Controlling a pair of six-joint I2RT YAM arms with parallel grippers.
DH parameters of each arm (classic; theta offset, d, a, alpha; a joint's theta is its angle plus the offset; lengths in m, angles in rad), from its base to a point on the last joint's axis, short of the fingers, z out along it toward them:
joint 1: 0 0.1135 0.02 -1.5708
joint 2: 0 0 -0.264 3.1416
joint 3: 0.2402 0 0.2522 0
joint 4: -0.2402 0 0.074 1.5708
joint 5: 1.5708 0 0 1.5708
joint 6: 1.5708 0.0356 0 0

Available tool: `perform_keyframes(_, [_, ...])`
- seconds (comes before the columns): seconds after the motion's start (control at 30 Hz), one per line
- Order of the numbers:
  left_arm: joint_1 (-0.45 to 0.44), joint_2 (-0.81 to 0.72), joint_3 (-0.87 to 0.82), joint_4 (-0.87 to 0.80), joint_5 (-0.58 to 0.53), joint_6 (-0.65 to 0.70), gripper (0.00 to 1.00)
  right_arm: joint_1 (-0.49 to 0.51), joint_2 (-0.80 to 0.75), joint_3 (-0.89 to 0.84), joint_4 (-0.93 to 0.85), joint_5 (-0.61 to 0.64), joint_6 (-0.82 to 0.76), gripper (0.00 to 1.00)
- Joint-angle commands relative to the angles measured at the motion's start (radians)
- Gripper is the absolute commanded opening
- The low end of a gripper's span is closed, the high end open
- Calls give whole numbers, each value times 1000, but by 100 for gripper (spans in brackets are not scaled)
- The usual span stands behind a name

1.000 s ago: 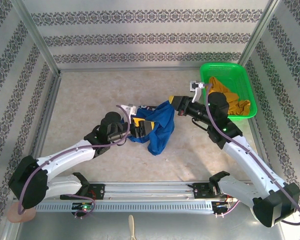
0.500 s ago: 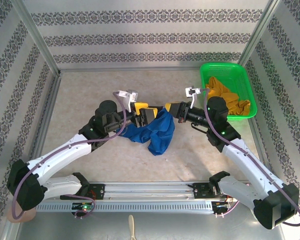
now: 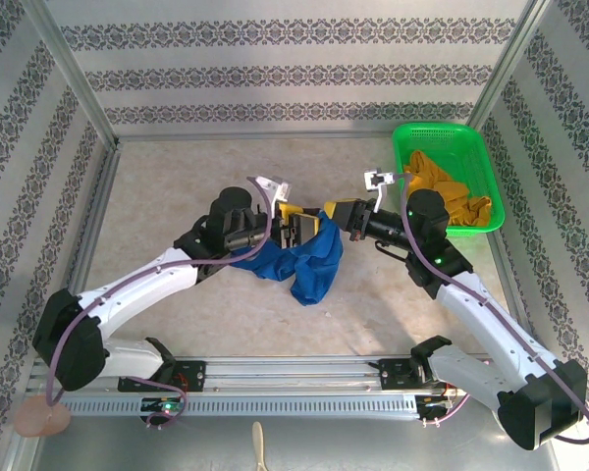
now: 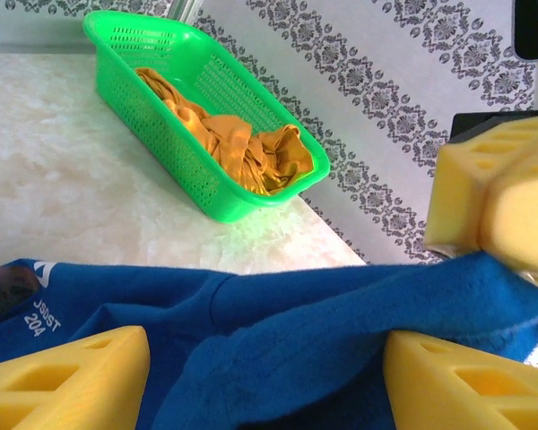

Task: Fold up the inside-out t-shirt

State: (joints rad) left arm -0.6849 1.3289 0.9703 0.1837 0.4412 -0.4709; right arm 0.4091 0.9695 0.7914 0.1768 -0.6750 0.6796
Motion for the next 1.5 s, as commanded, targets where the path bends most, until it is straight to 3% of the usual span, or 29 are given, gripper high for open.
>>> perform_keyframes(0.0, [10,29,50,-2,34,33,62,-5,1,1,39,-19,9,0])
perform_keyframes(0.03, [10,40,62,4,42,34,54,-6,1,2,38,-18,9,0])
perform_keyframes(0.17, [10,73,123,11,91,27,7,-20,3,0,26,-1,10,0])
perform_keyframes(0.2, [10,72,138,9,96,27,0,-27,6,0,24,2,14,0])
perform_keyframes(0.27, [15,58,172,5,100,15,0,-58,12,0,18,14,31,0])
perform_keyframes(0.3, [21,51,187,5,101,5,0,-74,17,-3,17,17,41,6])
perform_keyframes(0.37, [38,37,226,5,116,-33,0,-110,25,-5,15,27,64,50])
perform_keyframes(0.4, [45,35,245,3,123,-50,0,-126,26,-7,15,34,72,62])
perform_keyframes(0.47, [59,30,284,-6,137,-88,0,-145,12,-11,5,53,88,71])
perform_keyframes(0.73, [74,35,353,-47,135,-152,0,-92,-144,-19,-136,167,65,72])
perform_keyframes(1.0, [76,46,395,-58,139,-188,0,212,-136,73,-292,426,-100,70])
perform_keyframes(1.23, [77,51,393,-64,124,-195,0,411,-95,151,-323,597,-164,36])
perform_keyframes(1.3, [77,54,393,-66,119,-201,0,454,-75,166,-311,613,-167,36])
perform_keyframes(1.4, [77,58,393,-64,102,-224,0,504,-36,187,-302,642,-183,50])
perform_keyframes(1.47, [77,59,393,-68,79,-241,0,536,-19,199,-294,676,-207,52])
